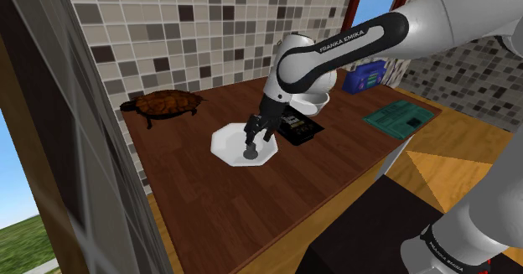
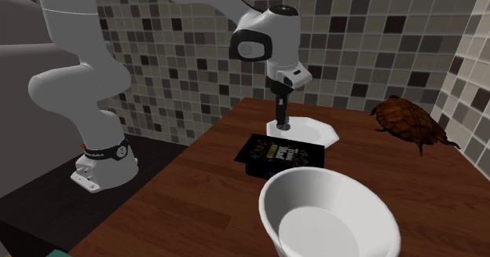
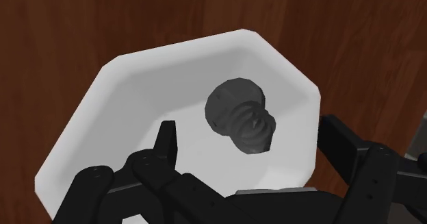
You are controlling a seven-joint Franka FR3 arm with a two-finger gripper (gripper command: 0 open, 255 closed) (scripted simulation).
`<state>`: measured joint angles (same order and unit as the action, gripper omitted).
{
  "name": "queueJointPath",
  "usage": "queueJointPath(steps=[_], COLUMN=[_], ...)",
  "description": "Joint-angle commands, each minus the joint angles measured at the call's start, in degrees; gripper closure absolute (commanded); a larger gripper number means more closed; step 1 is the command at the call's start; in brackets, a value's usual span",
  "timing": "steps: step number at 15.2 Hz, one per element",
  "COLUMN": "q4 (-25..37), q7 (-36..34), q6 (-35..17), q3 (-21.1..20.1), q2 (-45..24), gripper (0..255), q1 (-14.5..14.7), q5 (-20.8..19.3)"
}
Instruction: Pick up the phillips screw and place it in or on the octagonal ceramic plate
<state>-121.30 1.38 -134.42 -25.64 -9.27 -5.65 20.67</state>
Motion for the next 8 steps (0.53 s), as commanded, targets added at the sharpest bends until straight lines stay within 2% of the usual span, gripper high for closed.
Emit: queueJointPath(steps=[1,5,8], q4=[-1.05,-1.47,-1.47], q7=[1.17,0.73,0.74], q6=[-1.79,-5.07,-5.07], q3=[-0.28,-0.48,-0.47], q2=[-0.37,-3.09,-3.09], gripper=[0,0,0], q1=[-0.03,0.87,0.88], q5=[1.16,0.55,0.56])
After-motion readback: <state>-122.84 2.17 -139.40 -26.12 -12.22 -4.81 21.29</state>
